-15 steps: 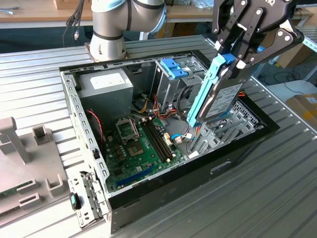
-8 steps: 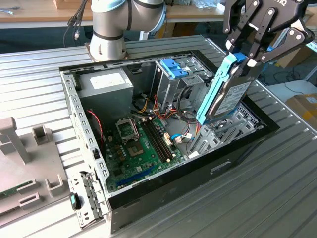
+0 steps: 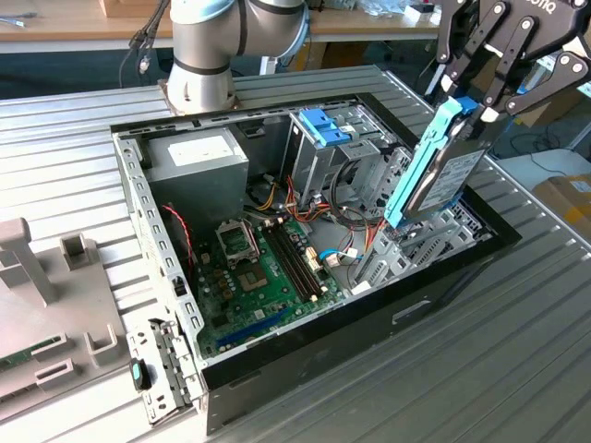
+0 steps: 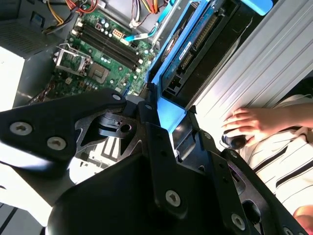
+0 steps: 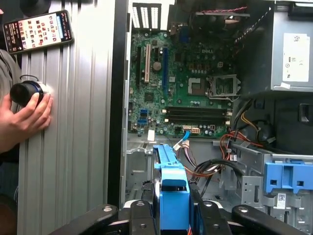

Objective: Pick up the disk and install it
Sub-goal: 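Pick up the disk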

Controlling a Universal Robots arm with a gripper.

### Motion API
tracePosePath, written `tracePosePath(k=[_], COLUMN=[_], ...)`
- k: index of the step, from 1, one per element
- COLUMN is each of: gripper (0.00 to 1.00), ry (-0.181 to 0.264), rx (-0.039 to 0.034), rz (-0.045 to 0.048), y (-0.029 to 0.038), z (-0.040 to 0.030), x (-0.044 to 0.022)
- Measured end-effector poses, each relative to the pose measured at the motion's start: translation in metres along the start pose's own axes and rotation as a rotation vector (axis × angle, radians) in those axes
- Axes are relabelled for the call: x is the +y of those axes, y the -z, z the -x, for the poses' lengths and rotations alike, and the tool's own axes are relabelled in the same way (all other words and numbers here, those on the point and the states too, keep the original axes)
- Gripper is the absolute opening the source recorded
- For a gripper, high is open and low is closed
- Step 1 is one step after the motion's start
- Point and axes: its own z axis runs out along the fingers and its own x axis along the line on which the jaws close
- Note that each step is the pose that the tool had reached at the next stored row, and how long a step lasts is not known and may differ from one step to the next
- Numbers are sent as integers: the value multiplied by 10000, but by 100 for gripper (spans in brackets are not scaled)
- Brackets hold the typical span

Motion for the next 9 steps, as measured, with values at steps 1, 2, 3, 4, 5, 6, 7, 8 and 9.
tracePosePath(k=[1,2,3,4,5,6,7,8,9], gripper=[36,36,36,36,36,36,36,36,36], ry=[-2,-3,-3,-3,-3,-6,-7,-7,-6], rx=[0,1,2,2,3,3,3,3,3], rz=[0,0,0,0,0,1,0,1,1], y=[-6,-12,-19,-27,-34,-47,-50,-50,-51], z=[-1,-1,-2,-2,-2,-2,-3,-3,-3], x=[-28,-50,-69,-81,-92,-99,-99,-99,-99])
